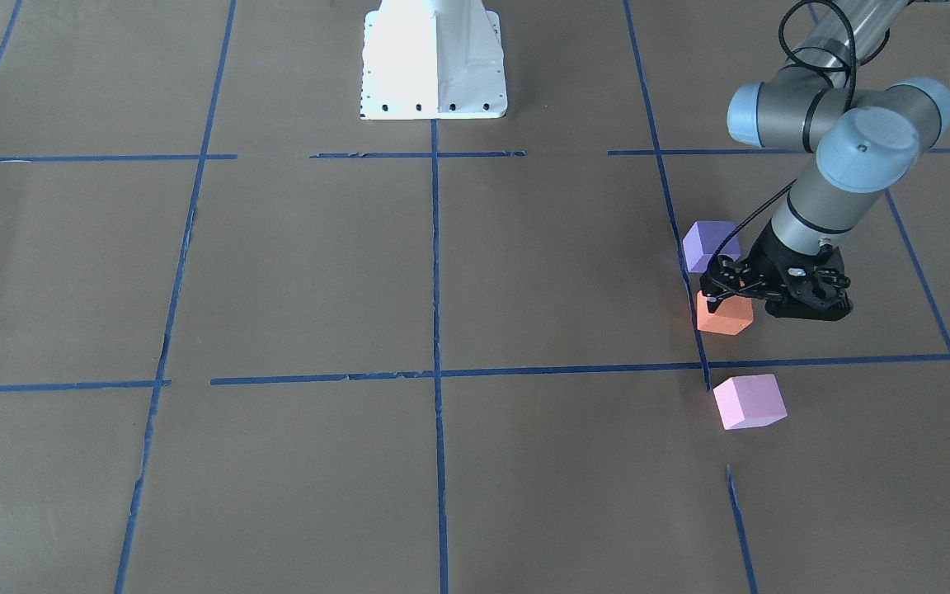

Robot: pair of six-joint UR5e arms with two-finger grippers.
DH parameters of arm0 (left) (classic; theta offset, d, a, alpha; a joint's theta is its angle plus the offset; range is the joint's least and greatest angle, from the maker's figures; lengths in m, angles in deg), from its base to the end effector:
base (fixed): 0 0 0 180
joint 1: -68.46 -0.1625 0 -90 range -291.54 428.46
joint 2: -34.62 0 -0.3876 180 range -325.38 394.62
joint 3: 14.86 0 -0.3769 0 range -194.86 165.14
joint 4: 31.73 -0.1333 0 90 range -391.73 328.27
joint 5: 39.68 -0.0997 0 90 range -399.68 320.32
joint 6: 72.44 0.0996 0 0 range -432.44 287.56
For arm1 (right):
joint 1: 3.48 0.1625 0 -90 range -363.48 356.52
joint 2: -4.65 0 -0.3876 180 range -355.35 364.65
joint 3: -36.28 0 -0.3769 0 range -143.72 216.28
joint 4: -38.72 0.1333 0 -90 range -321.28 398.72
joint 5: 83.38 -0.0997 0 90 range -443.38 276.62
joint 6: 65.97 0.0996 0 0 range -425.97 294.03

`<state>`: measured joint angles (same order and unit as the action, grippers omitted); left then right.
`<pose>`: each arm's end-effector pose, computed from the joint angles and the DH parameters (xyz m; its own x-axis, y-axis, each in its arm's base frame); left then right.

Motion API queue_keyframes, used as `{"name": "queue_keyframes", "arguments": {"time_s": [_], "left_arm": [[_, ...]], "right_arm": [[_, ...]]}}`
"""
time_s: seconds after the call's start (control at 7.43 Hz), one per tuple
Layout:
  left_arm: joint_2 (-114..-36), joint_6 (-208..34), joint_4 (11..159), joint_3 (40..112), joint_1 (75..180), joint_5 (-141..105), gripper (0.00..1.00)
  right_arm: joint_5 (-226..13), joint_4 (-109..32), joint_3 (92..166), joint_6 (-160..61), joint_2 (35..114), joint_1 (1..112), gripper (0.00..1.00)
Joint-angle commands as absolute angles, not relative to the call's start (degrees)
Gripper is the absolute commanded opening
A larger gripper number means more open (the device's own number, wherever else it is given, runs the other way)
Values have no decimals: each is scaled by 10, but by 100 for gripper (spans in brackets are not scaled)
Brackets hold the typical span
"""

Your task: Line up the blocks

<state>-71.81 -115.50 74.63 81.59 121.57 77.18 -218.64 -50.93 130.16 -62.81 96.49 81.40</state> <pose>0.2837 -0.5251 0.3935 0.7134 0.1354 -0.6876 0.0303 0.9743 0.2233 0.0206 -0.4705 0.6024 0.7023 -0.0373 0.7109 0.0505 0.9987 0.0025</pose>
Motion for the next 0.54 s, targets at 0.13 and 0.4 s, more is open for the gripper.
{"name": "queue_keyframes", "arguments": {"time_s": [0.13,0.4], "left_arm": [[-714,-1087,740,868,1264,775,100],[-682,-1038,723,869,1344,859,100]], "right_arm": [[-2187,-509,1301,-628,965,814,100],[-2186,-509,1302,-628,964,813,100]]}}
